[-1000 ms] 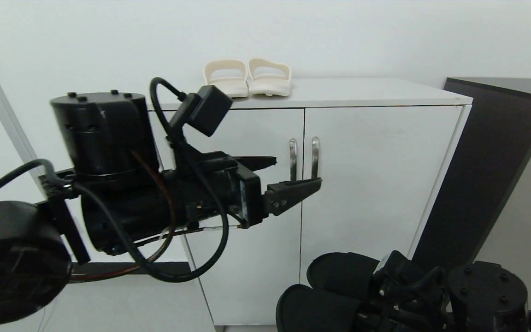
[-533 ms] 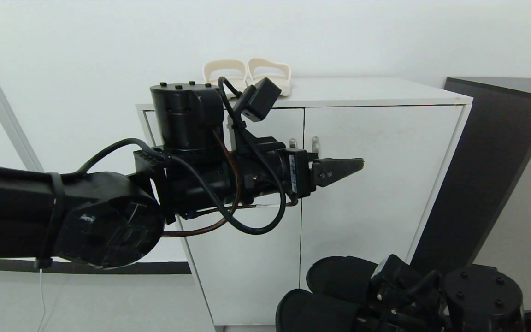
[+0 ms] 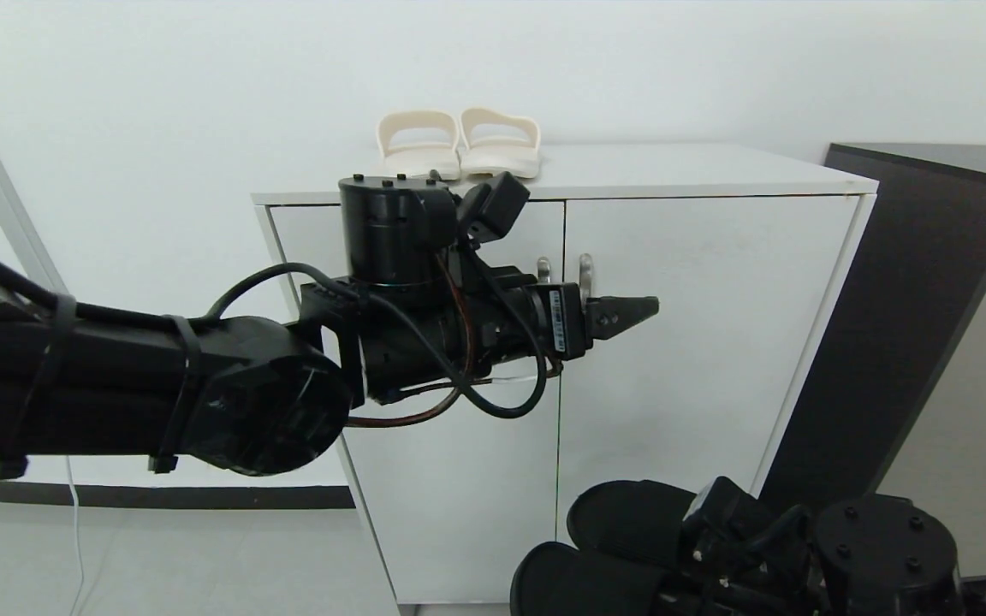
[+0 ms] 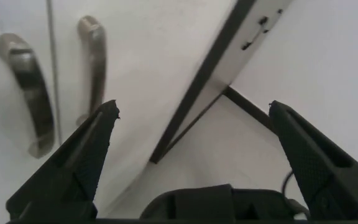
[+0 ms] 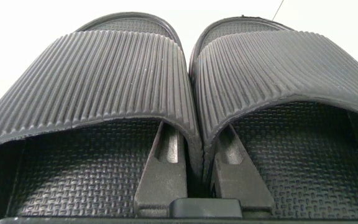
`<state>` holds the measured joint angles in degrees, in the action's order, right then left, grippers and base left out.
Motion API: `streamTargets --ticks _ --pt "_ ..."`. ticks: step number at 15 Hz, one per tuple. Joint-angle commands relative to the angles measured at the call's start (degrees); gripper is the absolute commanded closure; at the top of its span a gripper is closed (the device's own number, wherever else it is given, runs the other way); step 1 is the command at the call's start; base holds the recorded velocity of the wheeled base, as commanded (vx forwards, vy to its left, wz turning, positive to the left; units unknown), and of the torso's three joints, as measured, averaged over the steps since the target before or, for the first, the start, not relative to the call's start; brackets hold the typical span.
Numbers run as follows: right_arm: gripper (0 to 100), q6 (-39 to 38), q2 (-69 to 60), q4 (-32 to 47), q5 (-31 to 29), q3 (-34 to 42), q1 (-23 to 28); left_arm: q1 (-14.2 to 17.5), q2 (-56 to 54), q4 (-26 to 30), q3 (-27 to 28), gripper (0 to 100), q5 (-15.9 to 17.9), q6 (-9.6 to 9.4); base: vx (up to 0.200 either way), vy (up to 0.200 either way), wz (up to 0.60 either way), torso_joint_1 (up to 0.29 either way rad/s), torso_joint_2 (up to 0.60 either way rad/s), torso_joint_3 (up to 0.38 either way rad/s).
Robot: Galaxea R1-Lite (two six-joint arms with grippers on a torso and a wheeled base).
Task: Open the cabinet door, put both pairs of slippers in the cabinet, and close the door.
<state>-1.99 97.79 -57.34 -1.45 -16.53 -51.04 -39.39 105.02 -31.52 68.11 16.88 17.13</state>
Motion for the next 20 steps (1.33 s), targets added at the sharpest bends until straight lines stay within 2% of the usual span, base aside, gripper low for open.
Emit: streamTargets --ticks 1,4,12,13,18,20 --pt "100 -0.03 0.21 -0.05 -0.04 0.01 -0.02 0.01 2.73 1.99 3.17 0 -2.38 -0.52 0.0 0.0 0.0 0.0 0.0 0.0" --pt "100 -0.03 0.29 -0.05 -0.04 0.09 -0.02 0.1 5.63 2.35 5.98 0 -4.67 -0.87 0.0 0.0 0.0 0.0 0.0 0.0" --pt "100 0.05 0.29 -0.05 -0.04 0.09 -0.02 0.36 9.5 2.17 10.2 0 -4.67 -0.78 0.0 0.0 0.0 0.0 0.0 0.0" --pt "100 -0.03 0.29 -0.05 0.04 0.18 -0.02 0.36 9.5 2.17 10.11 100 -4.67 -0.78 0.0 0.0 0.0 0.0 0.0 0.0" --pt "100 -0.47 0.29 -0.05 0.48 0.89 -0.02 0.63 8.01 1.82 8.0 100 -4.23 -0.69 0.0 0.0 0.0 0.0 0.0 0.0" --pt "100 -0.12 -1.11 -0.05 3.21 2.38 -0.9 0.54 5.63 1.47 4.14 100 -3.61 -0.87 0.0 0.0 0.0 0.0 0.0 0.0"
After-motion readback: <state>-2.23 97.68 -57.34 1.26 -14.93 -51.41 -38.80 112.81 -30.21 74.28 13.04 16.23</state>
